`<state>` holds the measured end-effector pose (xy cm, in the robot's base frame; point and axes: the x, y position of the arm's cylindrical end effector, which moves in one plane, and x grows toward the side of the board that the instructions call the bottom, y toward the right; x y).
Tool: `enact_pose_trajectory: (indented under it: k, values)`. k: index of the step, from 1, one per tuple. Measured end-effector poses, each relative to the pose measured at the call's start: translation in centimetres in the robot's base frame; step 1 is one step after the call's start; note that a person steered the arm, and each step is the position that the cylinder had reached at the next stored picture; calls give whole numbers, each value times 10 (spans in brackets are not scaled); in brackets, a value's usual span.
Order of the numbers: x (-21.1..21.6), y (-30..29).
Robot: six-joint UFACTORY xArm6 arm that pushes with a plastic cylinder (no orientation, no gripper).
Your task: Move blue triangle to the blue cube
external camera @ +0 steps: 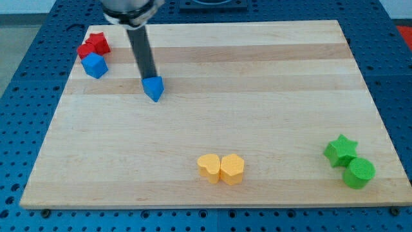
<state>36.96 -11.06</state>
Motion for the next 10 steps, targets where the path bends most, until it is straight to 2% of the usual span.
enact_pose_trajectory:
  k: [1, 2, 4, 5, 6, 7, 8, 10]
  values:
    - [0, 52]
    - [18, 52]
    - [29, -59]
    - [28, -85]
    - [37, -86]
    - [68, -89]
    - [70, -108]
    - [33, -110]
